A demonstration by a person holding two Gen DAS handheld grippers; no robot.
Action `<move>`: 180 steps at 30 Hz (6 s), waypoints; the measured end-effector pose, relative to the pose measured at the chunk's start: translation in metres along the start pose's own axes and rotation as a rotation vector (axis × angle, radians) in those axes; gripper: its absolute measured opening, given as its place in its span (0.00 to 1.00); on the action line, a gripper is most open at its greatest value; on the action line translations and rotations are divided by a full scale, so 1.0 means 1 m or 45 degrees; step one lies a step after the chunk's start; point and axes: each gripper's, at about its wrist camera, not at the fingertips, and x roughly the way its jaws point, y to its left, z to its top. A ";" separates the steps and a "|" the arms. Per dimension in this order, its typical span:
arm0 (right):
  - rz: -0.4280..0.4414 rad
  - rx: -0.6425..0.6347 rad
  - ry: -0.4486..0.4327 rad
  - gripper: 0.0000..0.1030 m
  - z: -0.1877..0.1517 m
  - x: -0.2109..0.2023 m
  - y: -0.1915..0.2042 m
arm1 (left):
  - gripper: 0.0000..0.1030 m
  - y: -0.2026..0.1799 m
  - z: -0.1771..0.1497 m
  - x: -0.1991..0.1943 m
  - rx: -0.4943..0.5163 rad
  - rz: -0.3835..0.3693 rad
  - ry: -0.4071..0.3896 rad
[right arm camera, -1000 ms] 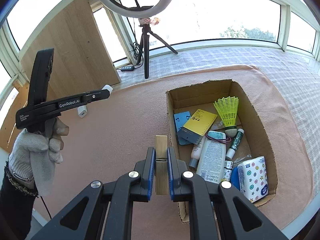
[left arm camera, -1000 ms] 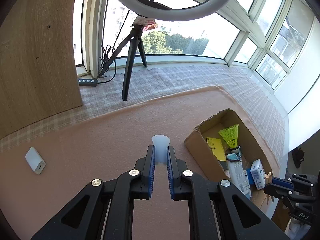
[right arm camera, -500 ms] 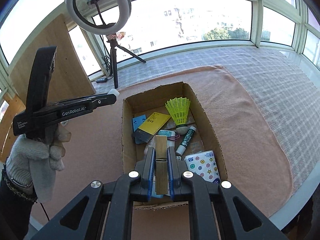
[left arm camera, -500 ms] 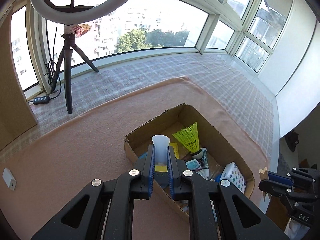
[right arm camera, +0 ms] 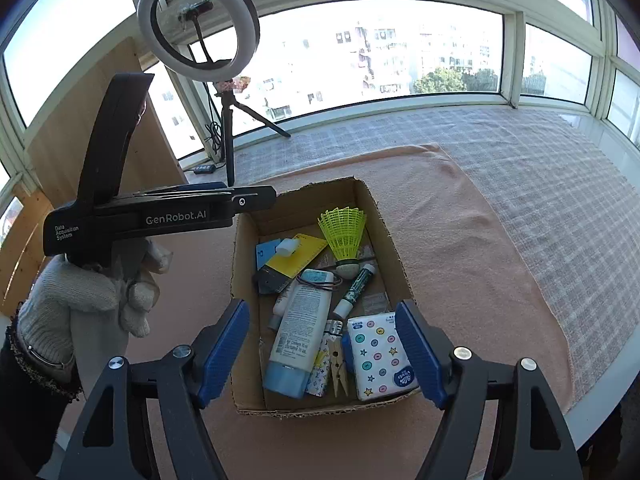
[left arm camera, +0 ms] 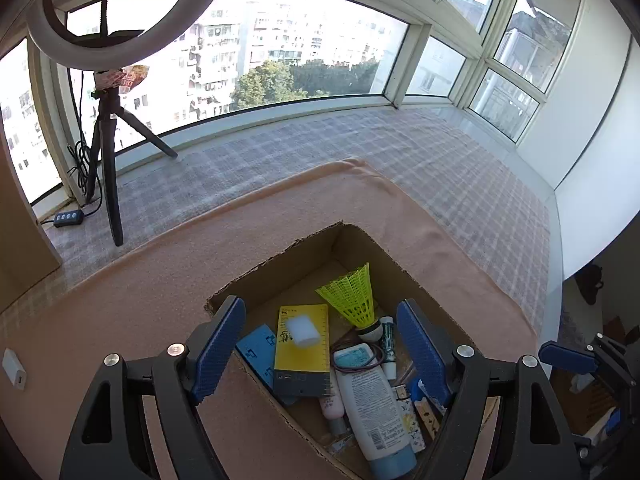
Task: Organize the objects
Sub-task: 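Carry the white block and clothespin over the box and open both tools, then move the open left tool down to the white charger plug, then close the left tool on the white charger plug, then open the left tool on the charger while the right tool closes on it, then carry the charger plug in the right tool over the box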
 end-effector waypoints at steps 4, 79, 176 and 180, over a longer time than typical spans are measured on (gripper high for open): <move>0.000 -0.012 0.001 0.70 -0.001 -0.001 0.001 | 0.79 0.003 -0.002 0.001 -0.012 0.010 0.008; 0.062 -0.028 0.251 0.71 -0.034 0.065 0.137 | 0.50 0.459 -0.100 -0.047 -0.868 0.351 0.213; 0.498 -0.024 0.462 0.32 -0.025 0.101 0.137 | 0.46 0.076 -0.156 -0.097 -0.327 -0.115 0.064; 0.454 0.025 0.414 0.32 -0.019 0.086 0.102 | 0.46 0.041 -0.138 -0.088 -0.254 -0.157 0.072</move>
